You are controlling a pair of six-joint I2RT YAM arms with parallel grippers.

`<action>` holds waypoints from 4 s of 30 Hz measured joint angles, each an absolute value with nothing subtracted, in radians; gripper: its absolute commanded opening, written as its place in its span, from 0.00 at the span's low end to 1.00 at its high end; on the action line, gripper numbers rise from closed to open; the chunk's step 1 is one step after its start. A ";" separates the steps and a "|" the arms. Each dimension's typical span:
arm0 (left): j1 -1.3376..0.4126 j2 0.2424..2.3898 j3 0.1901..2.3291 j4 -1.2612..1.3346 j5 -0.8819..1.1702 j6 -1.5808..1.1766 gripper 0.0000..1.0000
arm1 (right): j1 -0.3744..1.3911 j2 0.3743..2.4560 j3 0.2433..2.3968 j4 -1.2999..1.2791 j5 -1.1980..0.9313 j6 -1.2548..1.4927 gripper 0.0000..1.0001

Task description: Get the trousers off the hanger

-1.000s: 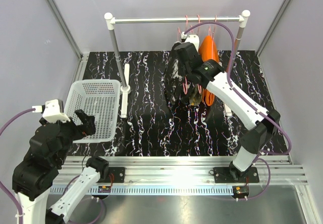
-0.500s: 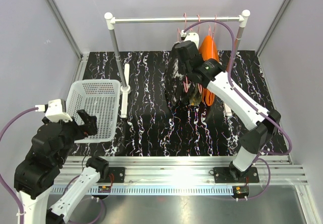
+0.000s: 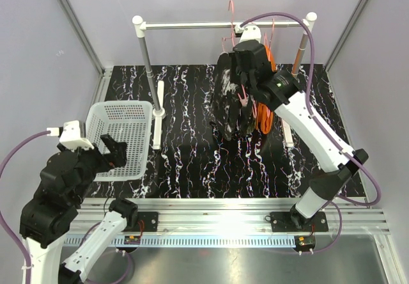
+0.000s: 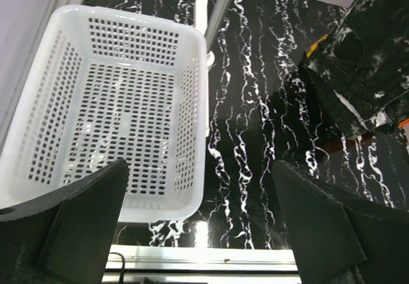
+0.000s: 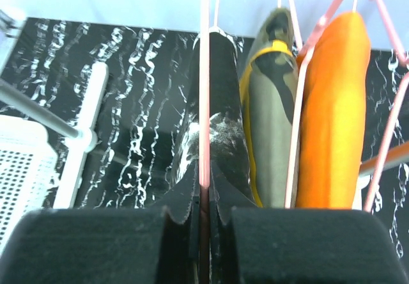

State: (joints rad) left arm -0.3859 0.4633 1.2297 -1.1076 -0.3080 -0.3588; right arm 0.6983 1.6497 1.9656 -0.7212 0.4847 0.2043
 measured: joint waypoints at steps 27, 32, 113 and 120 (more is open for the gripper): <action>-1.012 0.892 1.210 -0.445 -0.305 -0.299 0.99 | 1.099 1.381 1.812 -0.668 0.605 0.184 0.00; -1.285 0.908 1.131 -0.319 -0.512 -0.141 0.99 | 1.216 1.382 1.812 -0.678 0.756 0.206 0.00; -1.317 0.761 1.187 0.144 -1.285 0.405 0.00 | 1.200 1.325 1.210 -0.635 0.692 0.522 0.00; -1.109 0.753 1.225 0.130 -1.428 0.513 0.00 | 1.200 1.227 1.174 -0.632 0.688 0.525 0.00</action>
